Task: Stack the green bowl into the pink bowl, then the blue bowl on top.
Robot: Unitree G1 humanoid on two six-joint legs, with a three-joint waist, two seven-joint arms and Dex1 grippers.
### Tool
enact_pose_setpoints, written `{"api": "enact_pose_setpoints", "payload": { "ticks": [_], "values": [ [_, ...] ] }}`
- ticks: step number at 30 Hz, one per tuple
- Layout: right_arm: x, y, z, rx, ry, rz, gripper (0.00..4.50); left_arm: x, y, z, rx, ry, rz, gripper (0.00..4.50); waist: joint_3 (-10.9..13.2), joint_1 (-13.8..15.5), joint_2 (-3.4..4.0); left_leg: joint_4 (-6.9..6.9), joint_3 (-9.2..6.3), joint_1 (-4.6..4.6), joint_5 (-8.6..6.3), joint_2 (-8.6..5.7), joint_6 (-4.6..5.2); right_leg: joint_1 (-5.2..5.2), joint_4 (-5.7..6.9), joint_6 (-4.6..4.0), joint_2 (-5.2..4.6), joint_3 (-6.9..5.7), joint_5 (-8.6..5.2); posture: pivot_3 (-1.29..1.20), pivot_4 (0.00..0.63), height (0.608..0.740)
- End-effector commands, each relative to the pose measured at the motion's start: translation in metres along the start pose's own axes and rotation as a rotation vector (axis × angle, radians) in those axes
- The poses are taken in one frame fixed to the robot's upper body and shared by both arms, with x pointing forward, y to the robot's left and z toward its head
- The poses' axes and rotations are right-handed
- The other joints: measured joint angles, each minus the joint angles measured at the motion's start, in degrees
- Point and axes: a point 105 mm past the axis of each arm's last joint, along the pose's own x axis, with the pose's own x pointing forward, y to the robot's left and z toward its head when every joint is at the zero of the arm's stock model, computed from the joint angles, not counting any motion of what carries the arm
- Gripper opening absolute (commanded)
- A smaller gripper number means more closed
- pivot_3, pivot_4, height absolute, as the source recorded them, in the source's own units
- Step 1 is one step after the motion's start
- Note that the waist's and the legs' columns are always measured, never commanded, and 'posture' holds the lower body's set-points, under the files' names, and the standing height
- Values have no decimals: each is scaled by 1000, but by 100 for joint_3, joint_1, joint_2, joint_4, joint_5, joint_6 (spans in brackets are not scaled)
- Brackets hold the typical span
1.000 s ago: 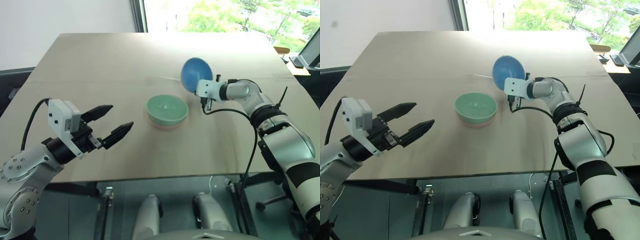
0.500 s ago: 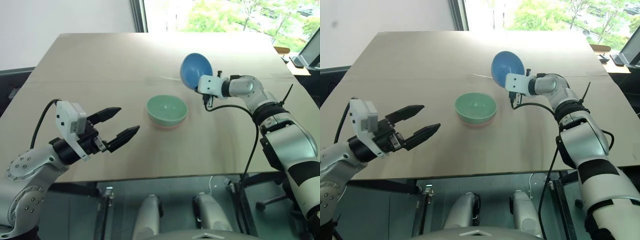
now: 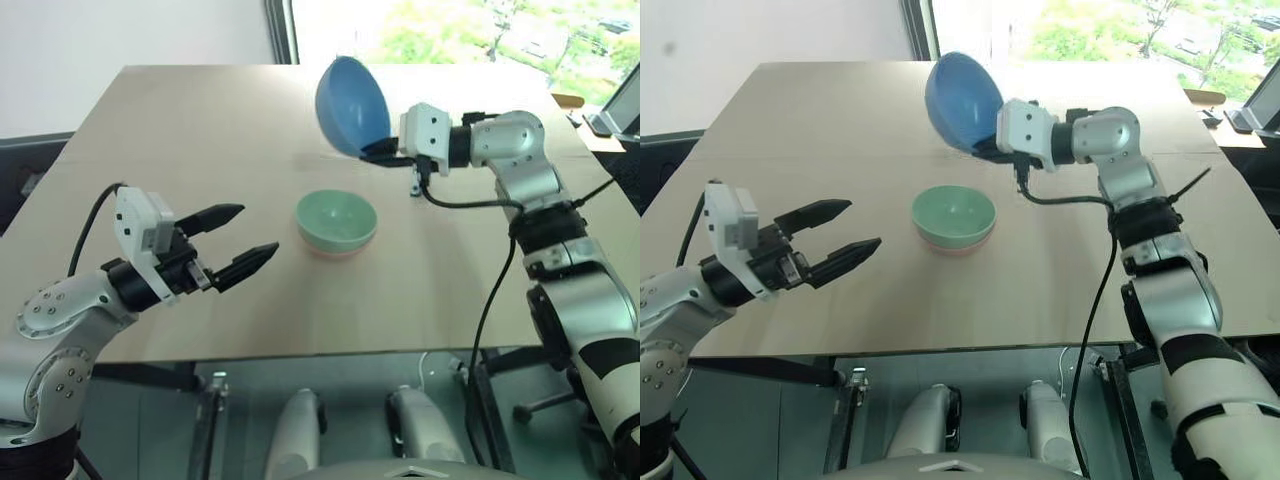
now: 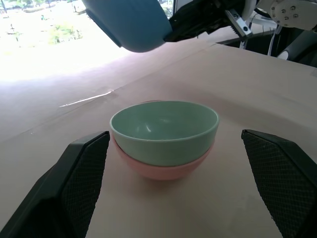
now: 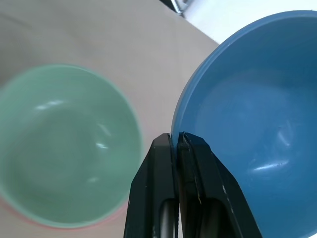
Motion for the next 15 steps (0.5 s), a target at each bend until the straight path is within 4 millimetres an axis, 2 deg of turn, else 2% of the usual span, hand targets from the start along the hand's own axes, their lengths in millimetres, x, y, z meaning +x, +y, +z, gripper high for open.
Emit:
{"api": "enact_pose_setpoints", "payload": {
  "ticks": [1,8,15],
  "values": [
    [-7,12,24,5,-34,81,39,-2,-2,11,54,-25,-30,4500,0,36,0,0,0,0,0,0,0,0,0,0,0,0,0,0,150,740],
    [-4,38,26,43,-15,202,39,-12,-14,22,70,-38,-125,4500,0,38,0,0,2,3,0,2,0,-1,0,-1,2,0,-1,0,150,740],
    [-2,46,30,55,-21,276,39,-18,-16,20,94,-3,-126,4500,1,39,0,0,4,2,0,2,0,-2,-2,-1,2,1,-1,0,150,740]
  ]
}}
